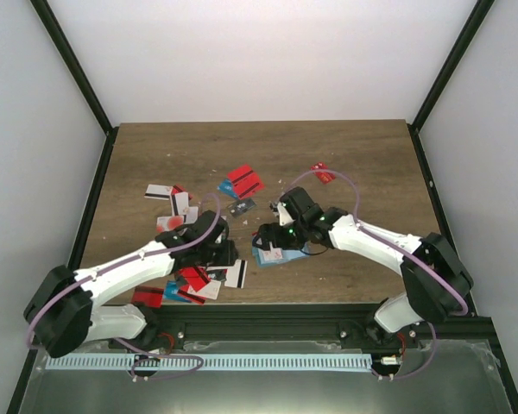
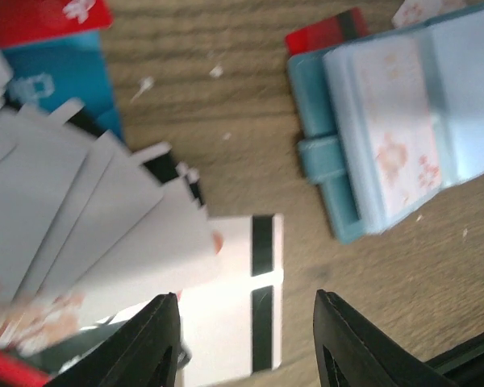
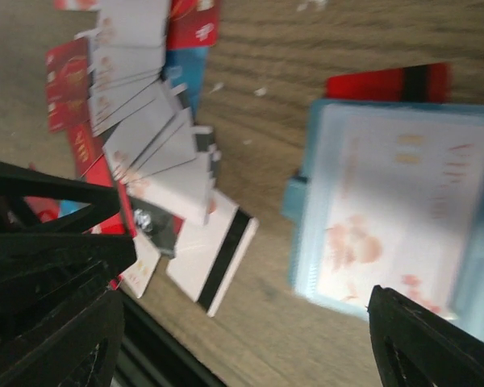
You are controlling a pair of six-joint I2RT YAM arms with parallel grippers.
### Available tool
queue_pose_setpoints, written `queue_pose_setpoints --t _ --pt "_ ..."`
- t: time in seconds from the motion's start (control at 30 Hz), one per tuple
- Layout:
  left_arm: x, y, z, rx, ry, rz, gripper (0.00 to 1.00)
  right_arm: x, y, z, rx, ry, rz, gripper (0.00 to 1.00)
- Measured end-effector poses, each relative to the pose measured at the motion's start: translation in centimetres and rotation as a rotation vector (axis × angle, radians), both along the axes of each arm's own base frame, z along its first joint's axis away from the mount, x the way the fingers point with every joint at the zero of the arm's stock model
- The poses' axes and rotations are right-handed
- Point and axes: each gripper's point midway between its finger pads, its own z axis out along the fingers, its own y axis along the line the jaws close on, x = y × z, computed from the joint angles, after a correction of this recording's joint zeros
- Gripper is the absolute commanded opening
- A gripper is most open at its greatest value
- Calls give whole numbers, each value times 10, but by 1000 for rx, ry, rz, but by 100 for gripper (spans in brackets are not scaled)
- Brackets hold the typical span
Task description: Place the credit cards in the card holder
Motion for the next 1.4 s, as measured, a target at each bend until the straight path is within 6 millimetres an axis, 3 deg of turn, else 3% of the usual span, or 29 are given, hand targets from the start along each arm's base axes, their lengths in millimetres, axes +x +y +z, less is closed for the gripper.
queue_pose_setpoints --t 0.23,0.27,0.4,0.43,0.6,0.83,1.17,1.4 --pt "-27 47 -6 125 31 158 62 -33 31 4 88 -6 116 84" --pt "-29 53 -8 141 33 179 66 -36 33 4 94 -6 124 84" --pt "-37 81 -18 198 41 303 99 -40 35 1 105 -6 131 84" --pt "-38 87 -21 211 43 331 100 -41 34 0 105 -7 130 84" --pt "-41 102 -28 234 41 416 100 -43 31 -6 97 -5 133 85" --pt "-37 97 -29 190 51 473 99 -40 33 -6 94 -33 145 86" --pt "-42 100 -48 218 140 555 84 -32 28 -23 56 -55 157 86" --pt "-43 100 -54 245 174 568 81 -21 18 -37 50 -51 146 86"
